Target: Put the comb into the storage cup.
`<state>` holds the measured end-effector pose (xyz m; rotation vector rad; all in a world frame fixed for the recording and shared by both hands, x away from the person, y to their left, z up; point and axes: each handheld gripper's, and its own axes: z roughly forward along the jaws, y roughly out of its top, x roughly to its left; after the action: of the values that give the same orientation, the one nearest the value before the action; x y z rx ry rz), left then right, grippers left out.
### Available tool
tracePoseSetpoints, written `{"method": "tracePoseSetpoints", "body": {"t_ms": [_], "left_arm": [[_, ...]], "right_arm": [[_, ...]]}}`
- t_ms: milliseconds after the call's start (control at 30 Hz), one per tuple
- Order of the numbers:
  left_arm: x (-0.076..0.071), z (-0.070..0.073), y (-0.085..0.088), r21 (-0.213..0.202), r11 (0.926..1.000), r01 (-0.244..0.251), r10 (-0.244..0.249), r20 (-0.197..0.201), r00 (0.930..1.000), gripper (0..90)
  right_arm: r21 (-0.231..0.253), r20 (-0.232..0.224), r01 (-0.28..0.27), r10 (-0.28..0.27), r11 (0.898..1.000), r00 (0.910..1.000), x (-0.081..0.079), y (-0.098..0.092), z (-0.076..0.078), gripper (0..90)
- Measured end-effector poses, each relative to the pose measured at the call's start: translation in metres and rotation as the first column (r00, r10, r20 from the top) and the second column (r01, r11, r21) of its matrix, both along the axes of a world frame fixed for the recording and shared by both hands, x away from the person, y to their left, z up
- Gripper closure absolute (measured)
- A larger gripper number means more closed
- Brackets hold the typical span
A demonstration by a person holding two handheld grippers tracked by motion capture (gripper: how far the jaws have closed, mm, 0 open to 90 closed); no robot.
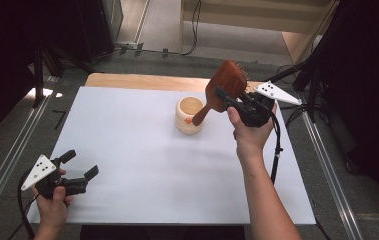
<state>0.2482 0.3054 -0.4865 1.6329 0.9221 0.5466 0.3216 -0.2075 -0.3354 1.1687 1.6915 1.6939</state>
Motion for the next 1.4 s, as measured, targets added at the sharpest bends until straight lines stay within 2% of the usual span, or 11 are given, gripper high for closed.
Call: {"method": "tracePoseSetpoints", "body": {"t_ms": [233, 800, 1133, 1400], "left_arm": [[0.0, 0.0, 0.0, -0.001, 1.0, 0.0, 0.0, 0.0, 1.0, 0.0], [0.0, 0.0, 0.001, -0.006, 1.0, 0.002, -0.002, 0.001, 1.0, 0.0], [0.0, 0.0, 0.001, -0.01, 0.9999, 0.001, -0.001, -0.002, 1.0, 0.0], [0.001, 0.0, 0.001, -0.014, 0.9999, 0.003, -0.003, 0.001, 1.0, 0.0]], "right_arm": [[0.005, 0.001, 0.006, -0.006, 1.0, 1.0, 0.008, 0.001, 0.004, 54.7], [-0.023, 0.001, 0.025, -0.025, 0.999, 0.9997, 0.03, 0.01, 0.007, 54.6], [-0.053, -0.001, 0.046, -0.046, 0.998, 0.9989, 0.044, 0.018, 0.004, 54.6], [-0.07, -0.011, 0.059, -0.06, 0.996, 0.9982, 0.054, 0.023, -0.005, 54.6]]}}
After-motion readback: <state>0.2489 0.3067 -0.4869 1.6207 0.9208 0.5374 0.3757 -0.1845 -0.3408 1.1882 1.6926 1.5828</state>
